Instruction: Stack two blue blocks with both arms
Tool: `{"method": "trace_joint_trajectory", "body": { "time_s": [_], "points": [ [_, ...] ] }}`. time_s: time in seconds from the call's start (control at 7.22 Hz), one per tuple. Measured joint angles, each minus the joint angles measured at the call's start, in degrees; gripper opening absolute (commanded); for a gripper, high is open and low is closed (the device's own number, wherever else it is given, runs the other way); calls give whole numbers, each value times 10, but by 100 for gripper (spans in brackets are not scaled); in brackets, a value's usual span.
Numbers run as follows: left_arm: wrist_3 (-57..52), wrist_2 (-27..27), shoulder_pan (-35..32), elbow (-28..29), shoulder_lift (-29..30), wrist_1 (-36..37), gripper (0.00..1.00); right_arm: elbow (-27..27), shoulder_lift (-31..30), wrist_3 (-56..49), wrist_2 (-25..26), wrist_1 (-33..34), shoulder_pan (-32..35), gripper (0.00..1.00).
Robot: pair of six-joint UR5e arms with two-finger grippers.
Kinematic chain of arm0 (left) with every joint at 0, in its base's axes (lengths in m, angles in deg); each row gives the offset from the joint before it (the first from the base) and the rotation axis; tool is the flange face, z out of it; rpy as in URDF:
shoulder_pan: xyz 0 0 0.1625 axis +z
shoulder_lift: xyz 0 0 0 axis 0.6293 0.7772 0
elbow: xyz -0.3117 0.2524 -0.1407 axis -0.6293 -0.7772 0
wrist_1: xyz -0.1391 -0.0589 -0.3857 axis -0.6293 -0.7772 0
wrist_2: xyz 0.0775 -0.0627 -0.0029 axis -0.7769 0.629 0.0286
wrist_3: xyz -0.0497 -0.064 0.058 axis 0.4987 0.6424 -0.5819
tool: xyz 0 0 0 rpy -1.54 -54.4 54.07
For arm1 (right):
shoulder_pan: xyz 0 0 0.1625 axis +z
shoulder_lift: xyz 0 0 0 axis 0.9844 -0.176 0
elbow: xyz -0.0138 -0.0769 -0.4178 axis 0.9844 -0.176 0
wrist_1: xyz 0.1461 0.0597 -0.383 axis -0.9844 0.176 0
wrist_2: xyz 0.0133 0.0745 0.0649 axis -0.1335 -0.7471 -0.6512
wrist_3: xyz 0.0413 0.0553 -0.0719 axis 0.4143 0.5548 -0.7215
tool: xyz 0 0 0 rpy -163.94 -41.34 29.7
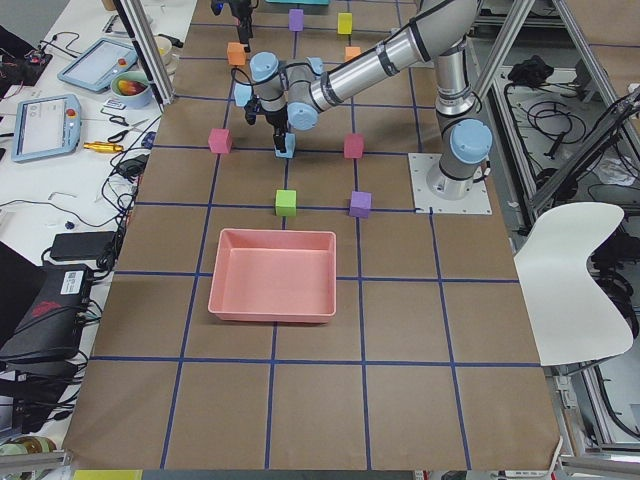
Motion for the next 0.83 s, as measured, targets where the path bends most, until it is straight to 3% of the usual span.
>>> {"method": "trace_joint_trajectory", "body": {
  "time_s": [0.14, 0.28, 0.83],
  "points": [
    [-4, 0, -4, -7, 0, 5, 43, 17, -30, -46, 0, -25, -30, 100],
    [-16, -2, -6, -13, 1, 19, 0, 47, -61, -72, 1, -36, -52, 100],
    [-38, -2, -7, -2, 2, 59, 0, 219, -202, -69, 11, -27, -66, 100]
  ]
}}
